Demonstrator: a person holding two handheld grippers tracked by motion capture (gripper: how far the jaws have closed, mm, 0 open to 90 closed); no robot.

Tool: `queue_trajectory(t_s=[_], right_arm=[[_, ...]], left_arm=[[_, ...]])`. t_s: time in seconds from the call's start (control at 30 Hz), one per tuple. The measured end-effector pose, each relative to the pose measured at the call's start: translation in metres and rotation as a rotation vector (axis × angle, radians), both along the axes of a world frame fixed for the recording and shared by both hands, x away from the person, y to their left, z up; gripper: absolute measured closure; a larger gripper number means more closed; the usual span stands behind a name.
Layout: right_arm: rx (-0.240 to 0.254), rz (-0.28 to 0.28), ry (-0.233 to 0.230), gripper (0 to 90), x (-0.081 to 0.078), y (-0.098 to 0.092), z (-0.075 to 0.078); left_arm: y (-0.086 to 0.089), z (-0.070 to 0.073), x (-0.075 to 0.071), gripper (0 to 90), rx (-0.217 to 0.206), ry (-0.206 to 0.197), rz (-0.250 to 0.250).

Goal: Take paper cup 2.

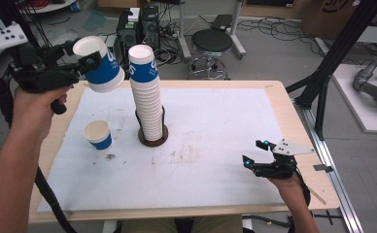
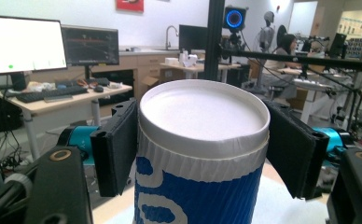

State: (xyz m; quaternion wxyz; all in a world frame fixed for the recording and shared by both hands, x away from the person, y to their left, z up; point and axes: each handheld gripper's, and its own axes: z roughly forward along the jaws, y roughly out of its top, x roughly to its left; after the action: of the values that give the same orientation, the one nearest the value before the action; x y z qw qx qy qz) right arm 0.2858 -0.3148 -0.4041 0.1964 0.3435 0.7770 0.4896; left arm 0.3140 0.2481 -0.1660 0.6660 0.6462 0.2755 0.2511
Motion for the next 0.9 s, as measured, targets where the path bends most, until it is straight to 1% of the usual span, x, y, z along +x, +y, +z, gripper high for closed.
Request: queue_trajectory(t_s=[0.1,0.17,0.23,0.4,0.5,0.57,0.67,0.73,0.9], right_arm=[[-0.001,0.000,0.001,20.5,0.000,0.000,0.000],[-0.002,0.002,-0.001,20.5,0.000,0.000,0.000],[-0.001,0.000,-0.001,20.5,0.000,0.000,0.000],[-0.002,0.006,-0.003,20.5,0.000,0.001,0.000],[-0.004,0.007,-0.005,20.5,0.000,0.002,0.000],[-0.007,0.008,-0.005,20.5,0.001,0.003,0.000],[-0.010,0.008,-0.010,20.5,0.001,0.003,-0.001],[-0.007,0.008,-0.002,20.5,0.001,0.004,-0.001],[-0.008,0.007,-0.002,20.5,0.002,0.004,-0.001]], left_arm=[[0.001,-0.011,-0.005,30.1,0.010,0.008,-0.010],[0.001,-0.019,-0.008,30.1,0.014,0.008,-0.031],[0.002,-0.027,-0.011,30.0,0.028,0.010,-0.040],[0.000,-0.047,-0.018,30.0,0.028,0.007,-0.073],[-0.004,-0.062,-0.020,30.0,0.032,0.005,-0.109],[-0.006,-0.071,-0.021,30.0,0.035,0.009,-0.122],[-0.012,-0.084,-0.022,30.0,0.027,0.017,-0.140],[-0.015,-0.090,-0.023,30.0,0.030,0.016,-0.152],[-0.025,-0.105,-0.024,30.0,0.041,0.020,-0.182]])
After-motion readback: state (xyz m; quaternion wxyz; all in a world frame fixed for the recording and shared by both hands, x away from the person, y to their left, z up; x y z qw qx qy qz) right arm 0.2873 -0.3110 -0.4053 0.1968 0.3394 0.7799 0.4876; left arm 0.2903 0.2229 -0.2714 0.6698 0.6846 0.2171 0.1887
